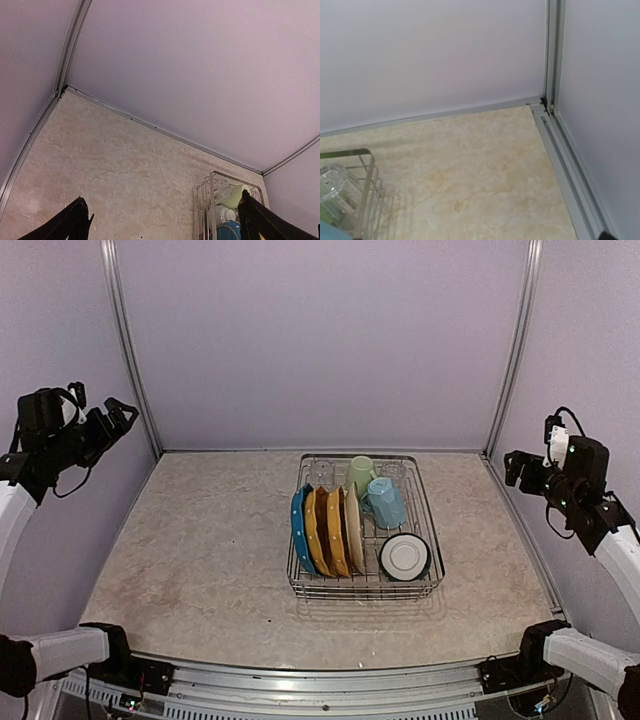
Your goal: Unload the mixed dishes from the dish rack
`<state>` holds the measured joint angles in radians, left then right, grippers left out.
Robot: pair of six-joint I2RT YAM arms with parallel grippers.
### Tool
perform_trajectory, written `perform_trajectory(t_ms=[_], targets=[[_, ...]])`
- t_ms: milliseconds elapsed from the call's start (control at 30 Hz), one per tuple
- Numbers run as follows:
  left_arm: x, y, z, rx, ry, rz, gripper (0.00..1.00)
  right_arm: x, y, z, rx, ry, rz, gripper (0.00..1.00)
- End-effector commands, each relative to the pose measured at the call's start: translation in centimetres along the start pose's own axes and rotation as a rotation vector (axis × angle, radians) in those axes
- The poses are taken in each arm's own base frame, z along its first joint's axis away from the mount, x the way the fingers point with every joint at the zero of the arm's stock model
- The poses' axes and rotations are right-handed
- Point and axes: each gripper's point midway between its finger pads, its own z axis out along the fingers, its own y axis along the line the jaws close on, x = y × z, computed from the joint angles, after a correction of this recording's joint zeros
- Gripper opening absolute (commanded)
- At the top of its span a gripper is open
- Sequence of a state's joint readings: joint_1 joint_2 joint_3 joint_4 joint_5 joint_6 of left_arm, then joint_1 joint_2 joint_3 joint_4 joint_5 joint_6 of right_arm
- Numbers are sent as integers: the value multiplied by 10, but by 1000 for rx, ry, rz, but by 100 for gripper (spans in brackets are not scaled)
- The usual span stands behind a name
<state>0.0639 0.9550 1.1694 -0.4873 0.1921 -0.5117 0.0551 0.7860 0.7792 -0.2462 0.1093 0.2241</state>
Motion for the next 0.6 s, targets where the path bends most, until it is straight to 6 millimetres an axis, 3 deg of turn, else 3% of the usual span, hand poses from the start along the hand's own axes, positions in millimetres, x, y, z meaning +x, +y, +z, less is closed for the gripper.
perform_trajectory(t_ms=[0, 267, 333, 567], targets=[[12, -1, 2, -11, 84, -34, 99, 0, -9, 0, 45, 44, 33, 100], [13, 17, 3, -112, 73, -89, 99, 5, -17, -2, 85, 58, 69, 100], [14, 20, 2, -116, 55, -91, 99, 6, -12, -1, 55, 72, 77, 100], [17, 1, -9, -5, 50, -90, 99, 20, 9, 8, -67, 149, 60, 100]])
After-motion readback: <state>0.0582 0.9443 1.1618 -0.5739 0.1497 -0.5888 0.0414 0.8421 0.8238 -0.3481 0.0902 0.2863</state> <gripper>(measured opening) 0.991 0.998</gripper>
